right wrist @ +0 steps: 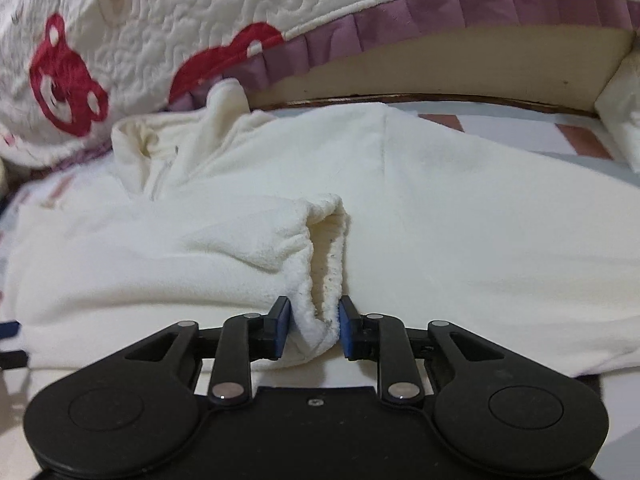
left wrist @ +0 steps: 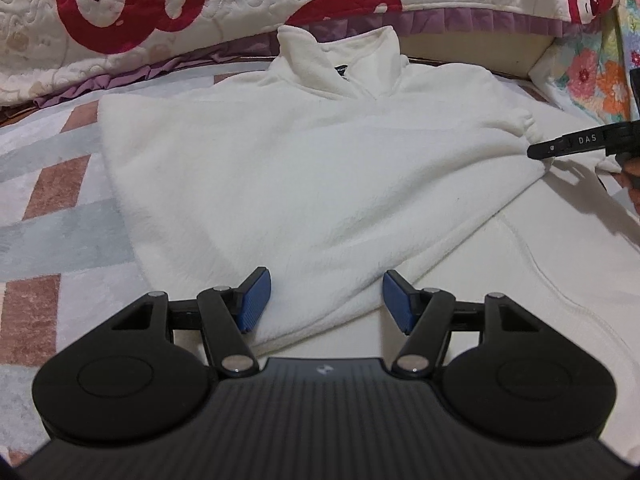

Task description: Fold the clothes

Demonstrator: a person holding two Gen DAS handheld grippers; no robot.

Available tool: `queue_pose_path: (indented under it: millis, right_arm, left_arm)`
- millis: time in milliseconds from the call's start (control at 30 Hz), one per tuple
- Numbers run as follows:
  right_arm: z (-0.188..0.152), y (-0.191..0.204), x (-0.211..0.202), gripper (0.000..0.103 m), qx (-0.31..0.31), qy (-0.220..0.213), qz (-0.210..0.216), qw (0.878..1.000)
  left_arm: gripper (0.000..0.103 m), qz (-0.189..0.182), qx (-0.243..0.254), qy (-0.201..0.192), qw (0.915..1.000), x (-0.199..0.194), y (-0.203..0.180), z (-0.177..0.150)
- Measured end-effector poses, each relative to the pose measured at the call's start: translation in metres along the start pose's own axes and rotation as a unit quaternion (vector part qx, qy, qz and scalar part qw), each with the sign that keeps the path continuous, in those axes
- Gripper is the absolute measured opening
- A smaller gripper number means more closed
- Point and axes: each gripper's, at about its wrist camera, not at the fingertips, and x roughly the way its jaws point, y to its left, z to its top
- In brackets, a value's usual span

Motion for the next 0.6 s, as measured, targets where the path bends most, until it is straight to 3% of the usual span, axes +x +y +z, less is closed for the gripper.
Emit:
queue_pose_path:
  millis: [67, 233, 300, 433, 500, 600]
  right_arm:
    - [0.003, 0.001, 0.001, 0.049, -0.012, 0.009, -0.018, 1.0]
    - [0.008, -0.017, -0.002, 0.05, 0.036, 0.023, 0.014, 0.999]
    - [0.011, -0.024, -0.01, 0.051, 0.077, 0.01, 0.052, 0.996]
    - [0.03, -0.04, -0.022, 0.057, 0.19, -0.056, 0.143, 0.97]
    - [0.046, -0.036, -0.013, 0.059, 0.182, -0.056, 0.138, 0.972]
    - [0.061, -0.024, 0.017, 0.058, 0.134, -0.01, 0.086, 0.987]
  left_arm:
    - [0.062, 0.003, 0.002, 0.002, 1.0, 0.0, -0.001, -0.001]
    - [0.062, 0.002, 0.0, 0.0, 1.0, 0.0, -0.001, -0.002]
    - [0.063, -0.004, -0.005, -0.002, 1.0, 0.001, 0.001, -0.003]
    - [0.066, -0.01, -0.012, -0.005, 0.9999, 0.002, 0.002, -0.003]
    - [0.066, -0.007, -0.011, -0.006, 0.9999, 0.003, 0.001, -0.004]
    - [0.066, -0.005, -0.008, -0.008, 0.9999, 0.002, -0.001, -0.004]
